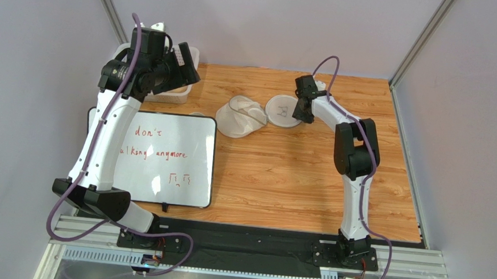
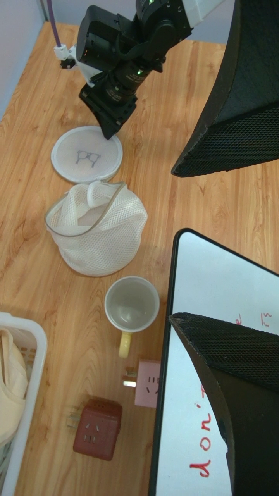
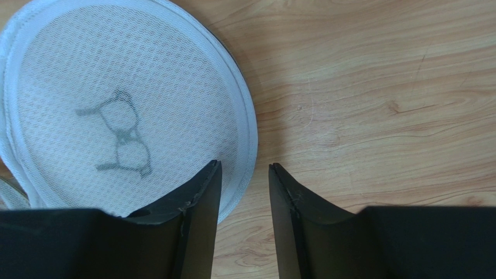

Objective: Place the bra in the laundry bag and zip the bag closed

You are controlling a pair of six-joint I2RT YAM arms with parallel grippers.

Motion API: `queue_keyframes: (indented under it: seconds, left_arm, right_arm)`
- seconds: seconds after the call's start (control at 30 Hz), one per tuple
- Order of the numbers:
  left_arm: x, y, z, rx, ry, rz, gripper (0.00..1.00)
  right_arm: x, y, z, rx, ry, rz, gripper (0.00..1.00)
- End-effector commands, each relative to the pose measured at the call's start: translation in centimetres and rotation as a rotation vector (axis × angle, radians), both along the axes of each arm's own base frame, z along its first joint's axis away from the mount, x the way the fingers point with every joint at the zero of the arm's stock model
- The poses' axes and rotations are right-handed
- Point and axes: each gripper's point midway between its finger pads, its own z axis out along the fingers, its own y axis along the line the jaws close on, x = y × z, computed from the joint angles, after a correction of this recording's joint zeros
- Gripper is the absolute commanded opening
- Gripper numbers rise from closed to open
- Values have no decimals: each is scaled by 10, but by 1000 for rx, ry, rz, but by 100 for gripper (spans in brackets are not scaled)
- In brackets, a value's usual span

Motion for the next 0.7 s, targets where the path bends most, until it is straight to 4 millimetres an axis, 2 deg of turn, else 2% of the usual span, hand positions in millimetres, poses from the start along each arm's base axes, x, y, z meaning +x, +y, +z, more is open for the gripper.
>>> queue_keyframes:
  seconds: [0.0,0.1,0.17,0.2,0.27,0.3,0.37,0.4,0.43,0.47,0.5,0.53,0.57,0.6,0.63,0.67]
  left_arm:
    - [-8,20,5,-9,-17,79,92]
    - [-8,27,5,-46,-15,111,92]
    - [-7,28,6,-49,-22,108,91]
    - [-6,28,8,-52,-27,107,91]
    - [-5,29,7,-50,-28,113,91]
    - [-3,31,8,-45,-32,121,91]
    - [2,34,8,-43,-39,134,91]
    - [5,36,8,-38,-44,142,91]
    - [9,38,5,-33,-39,152,90]
    - [15,41,4,-34,-48,166,89]
    - [20,41,2,-39,-49,163,89]
    - [30,41,-2,-45,-47,158,88]
    - [39,40,2,-57,-76,155,84]
    - [45,43,3,-64,-86,159,83]
    - [56,45,-4,-60,-76,164,83]
    - [64,47,-3,-58,-90,165,83]
  right_arm:
    - [-4,-8,-4,-5,16,0,28]
    - [-18,-14,-8,-9,39,-3,10]
    - [-32,-21,-16,-26,59,-9,7]
    - [-37,-29,-9,-43,51,-24,3]
    - [-49,-35,-8,-60,55,-29,1]
    - [-66,-40,-8,-74,69,-21,1]
    - [-79,-50,-4,-103,64,-34,2]
    - [-92,-56,-8,-121,85,-36,14]
    - [-95,-55,8,-105,50,-25,23]
    - [-100,-54,12,-97,47,-18,32]
    - [-106,-52,16,-89,45,-11,51]
    - [-114,-45,25,-65,41,7,57]
    - [-117,-40,30,-53,37,24,62]
    - [-120,-30,38,-66,23,56,71]
    - [-124,-28,51,-90,10,69,76]
    - [-125,-25,60,-101,-5,78,77]
